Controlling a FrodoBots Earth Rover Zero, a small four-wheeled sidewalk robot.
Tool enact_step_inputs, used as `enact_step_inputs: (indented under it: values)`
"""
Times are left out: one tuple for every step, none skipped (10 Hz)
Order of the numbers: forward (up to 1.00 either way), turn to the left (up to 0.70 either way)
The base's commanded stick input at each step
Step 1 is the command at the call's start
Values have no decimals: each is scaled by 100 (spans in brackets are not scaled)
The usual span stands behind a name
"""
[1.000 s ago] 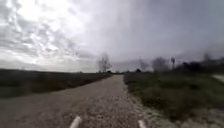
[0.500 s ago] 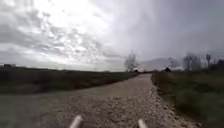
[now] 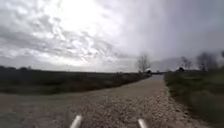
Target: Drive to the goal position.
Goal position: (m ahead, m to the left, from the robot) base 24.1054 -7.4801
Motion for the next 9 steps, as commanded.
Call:
enact_step_inputs:
  values:
    - [50, 0]
    - [50, 0]
    - [50, -16]
    - [50, -49]
    - [50, -50]
    - [50, -50]
    - [50, -50]
    - [50, 0]
    - [50, 0]
